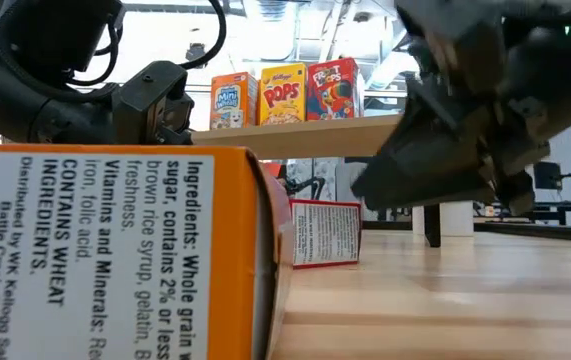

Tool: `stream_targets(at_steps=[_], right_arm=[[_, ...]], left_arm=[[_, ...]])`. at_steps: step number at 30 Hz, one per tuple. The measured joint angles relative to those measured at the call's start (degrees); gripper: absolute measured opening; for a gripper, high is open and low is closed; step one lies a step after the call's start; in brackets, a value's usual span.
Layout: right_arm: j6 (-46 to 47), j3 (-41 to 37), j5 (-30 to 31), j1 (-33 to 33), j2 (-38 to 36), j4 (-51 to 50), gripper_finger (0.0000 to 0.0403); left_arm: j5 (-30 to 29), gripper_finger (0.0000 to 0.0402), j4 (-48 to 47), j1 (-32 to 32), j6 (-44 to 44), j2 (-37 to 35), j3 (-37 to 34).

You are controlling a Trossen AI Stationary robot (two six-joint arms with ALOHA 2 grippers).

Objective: Stack cereal on shelf
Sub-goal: Put red cereal box on the table

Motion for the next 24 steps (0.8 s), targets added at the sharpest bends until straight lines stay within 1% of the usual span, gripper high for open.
stream_targets(at_steps=[2, 5, 7, 9, 12, 14, 18, 20, 24], right_arm=[[-2.11, 0.4, 0.21, 0.01, -0.98, -0.47, 0.0137], [-9.29, 2.39, 0.31, -0.23, -1.81, -0.01, 0.0147], [-13.41, 3.81, 0.37, -0.64, -1.76, 0.03, 0.0146], [-15.68, 5.15, 0.45, -1.2, -0.76, 0.29, 0.0135], [-14.69, 5.27, 0.41, -1.74, 0.84, 0.06, 0.0102], [-13.21, 5.19, 0.52, -1.95, 1.74, 0.02, 0.0074], [-13.11, 5.18, 0.5, -1.67, 2.31, 0.49, 0.0018], [-13.14, 5.18, 0.46, -1.24, 2.31, -0.08, 0.0009], [-11.37, 5.18, 0.5, -0.4, 2.29, -2.79, 0.003]], left_arm=[[-0.06, 0.0, 0.17, 0.0, -0.35, 0.0, 0.0], [-0.19, 0.0, 0.66, 0.02, -0.77, 0.0, 0.03], [-0.22, 0.0, 1.52, 0.02, -0.04, 0.04, 0.56], [-0.22, 0.0, 1.49, 0.04, 0.66, 0.08, 1.3], [0.03, 0.0, 0.83, 0.03, 1.23, 0.15, 2.19], [0.42, 0.0, 0.78, 0.02, 1.16, 0.15, 2.45], [0.4, 0.0, 0.36, -0.02, 0.41, 0.15, 2.49], [0.4, 0.0, 0.26, -0.03, 0.3, 0.15, 2.51], [0.4, 0.0, 0.28, 0.0, 0.14, 0.13, 2.52]])
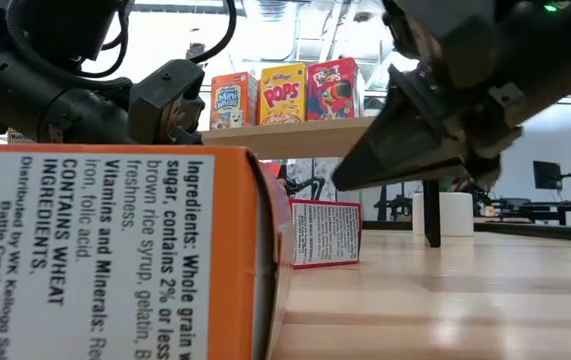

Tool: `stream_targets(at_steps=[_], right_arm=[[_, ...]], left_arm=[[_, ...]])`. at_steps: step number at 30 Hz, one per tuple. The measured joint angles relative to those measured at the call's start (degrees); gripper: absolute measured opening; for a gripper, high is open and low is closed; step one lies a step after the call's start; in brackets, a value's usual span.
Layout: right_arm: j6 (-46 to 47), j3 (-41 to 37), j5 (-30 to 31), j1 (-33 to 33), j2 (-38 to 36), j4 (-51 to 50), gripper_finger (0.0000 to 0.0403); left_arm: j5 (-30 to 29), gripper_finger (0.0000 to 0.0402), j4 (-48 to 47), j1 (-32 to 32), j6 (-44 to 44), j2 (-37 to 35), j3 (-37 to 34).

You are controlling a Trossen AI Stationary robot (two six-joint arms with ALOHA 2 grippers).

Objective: Stack cereal on shelf
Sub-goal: Put red cereal box on the table

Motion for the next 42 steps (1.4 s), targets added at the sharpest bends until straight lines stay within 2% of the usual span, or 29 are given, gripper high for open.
stream_targets(at_steps=[4, 11, 17, 25, 36, 42], right_arm=[[2.81, -0.02, 0.48, 0.58, 0.02, -3.41, 0.0035], [2.4, 0.0, 4.46, 0.53, 0.02, -0.16, 0.0007], [2.3, -0.01, 5.48, 0.47, 0.19, 0.26, 0.0029], [2.35, 0.14, 4.48, 0.82, 5.63, 10.42, 0.0013], [6.21, 0.39, 4.13, 3.04, 5.46, 6.36, 0.003], [5.8, 0.24, 3.12, 3.01, 5.75, 5.13, 0.0013]], left_arm=[[0.06, 0.0, 0.0, 0.0, -0.63, -0.04, 0.01], [0.24, 0.0, 0.0, 0.0, -0.83, -0.07, 0.01], [0.39, 0.0, -0.02, 0.0, -0.87, -0.09, 0.01], [0.82, 0.0, -0.29, 0.02, -1.11, -0.13, 0.11], [1.07, 0.0, 0.36, 0.02, -2.15, -0.13, 0.21], [1.63, 0.0, 2.19, 0.02, -2.72, -0.13, 0.21]])
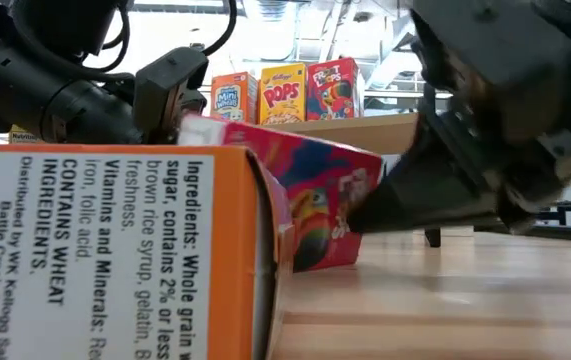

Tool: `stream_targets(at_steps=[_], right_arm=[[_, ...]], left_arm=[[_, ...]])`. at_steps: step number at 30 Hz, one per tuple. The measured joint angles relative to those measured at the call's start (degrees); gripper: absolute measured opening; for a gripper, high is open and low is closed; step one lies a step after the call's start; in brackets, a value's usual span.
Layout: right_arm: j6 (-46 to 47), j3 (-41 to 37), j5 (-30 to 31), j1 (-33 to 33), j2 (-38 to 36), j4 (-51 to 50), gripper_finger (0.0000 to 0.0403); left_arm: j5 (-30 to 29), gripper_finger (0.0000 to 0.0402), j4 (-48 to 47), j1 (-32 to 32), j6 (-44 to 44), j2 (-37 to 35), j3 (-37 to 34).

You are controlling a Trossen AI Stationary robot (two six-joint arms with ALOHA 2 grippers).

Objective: Stack cereal on shelf
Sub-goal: Put red cereal box on the table

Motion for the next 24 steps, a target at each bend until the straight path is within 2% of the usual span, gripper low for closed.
stream_targets(at_steps=[7, 12, 19, 24], right_arm=[[0.47, -0.02, 0.35, -0.18, -0.03, 0.45, 0.0028], [0.5, -0.02, 0.41, -0.32, -0.2, 0.75, 0.0034], [-4.03, 0.02, -0.37, -0.19, -4.66, 0.75, 0.0027], [-7.71, 0.02, -4.16, -0.21, -9.28, -2.13, 0.0063]], left_arm=[[1.86, 0.0, 1.05, -0.09, -0.2, 0.04, 1.68], [3.89, 0.0, 1.05, -0.09, 3.19, 0.04, 3.15], [3.97, 0.0, 0.85, -0.08, 1.7, 0.04, 3.15], [4.05, 0.0, 0.87, -0.04, 0.15, 0.04, 3.15]])
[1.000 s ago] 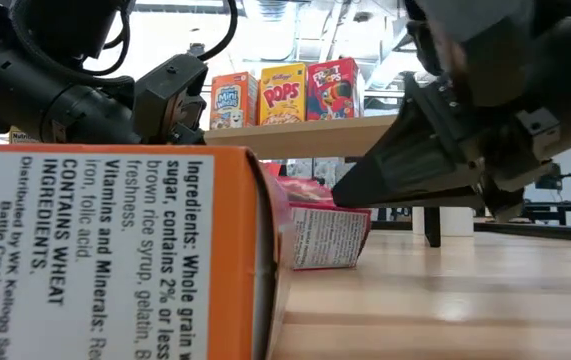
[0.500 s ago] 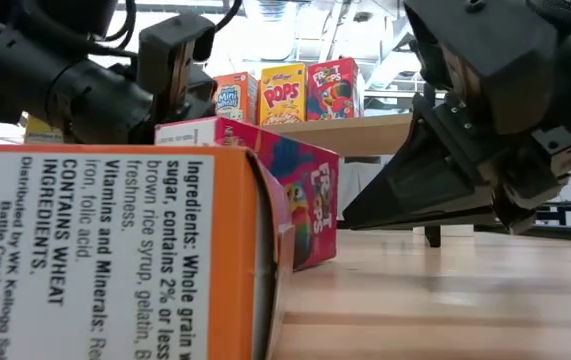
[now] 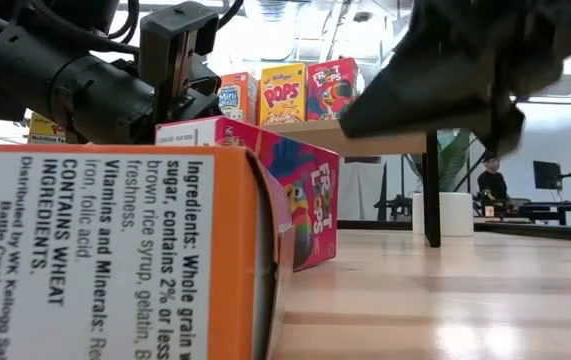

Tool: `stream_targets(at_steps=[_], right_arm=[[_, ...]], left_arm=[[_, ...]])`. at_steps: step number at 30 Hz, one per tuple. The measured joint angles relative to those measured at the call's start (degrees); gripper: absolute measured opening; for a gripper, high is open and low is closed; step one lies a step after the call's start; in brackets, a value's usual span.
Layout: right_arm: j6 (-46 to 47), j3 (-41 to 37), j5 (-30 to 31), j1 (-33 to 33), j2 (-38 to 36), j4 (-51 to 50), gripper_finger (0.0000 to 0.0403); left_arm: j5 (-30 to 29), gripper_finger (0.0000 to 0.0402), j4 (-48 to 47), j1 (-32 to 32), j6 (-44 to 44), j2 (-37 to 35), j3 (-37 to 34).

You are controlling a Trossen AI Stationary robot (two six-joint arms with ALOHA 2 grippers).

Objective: Stack cereal on shelf
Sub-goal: Put red cereal box on the table

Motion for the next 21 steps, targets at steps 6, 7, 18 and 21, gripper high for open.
stream_targets(at_steps=[6, 7, 18, 21], right_arm=[[-17.86, 0.02, -9.68, -0.68, -7.02, -1.36, 0.0163], [-18.64, 0.02, -11.66, -1.49, -8.27, -2.23, 0.0183], [-8.16, 0.07, -19.16, -5.32, -13.51, -12.59, 0.0273], [-4.7, 0.15, -19.25, -4.2, -11.73, -11.87, 0.0263]], left_arm=[[0.85, 0.0, 0.02, 0.0, -0.67, 0.0, 0.0], [0.82, 0.0, 0.02, 0.0, -1.2, 0.0, 0.0], [9.78, 0.0, 0.02, -0.38, -6.2, 0.0, 0.0], [9.99, 0.0, -0.02, -0.95, -6.46, 0.0, 0.0]])
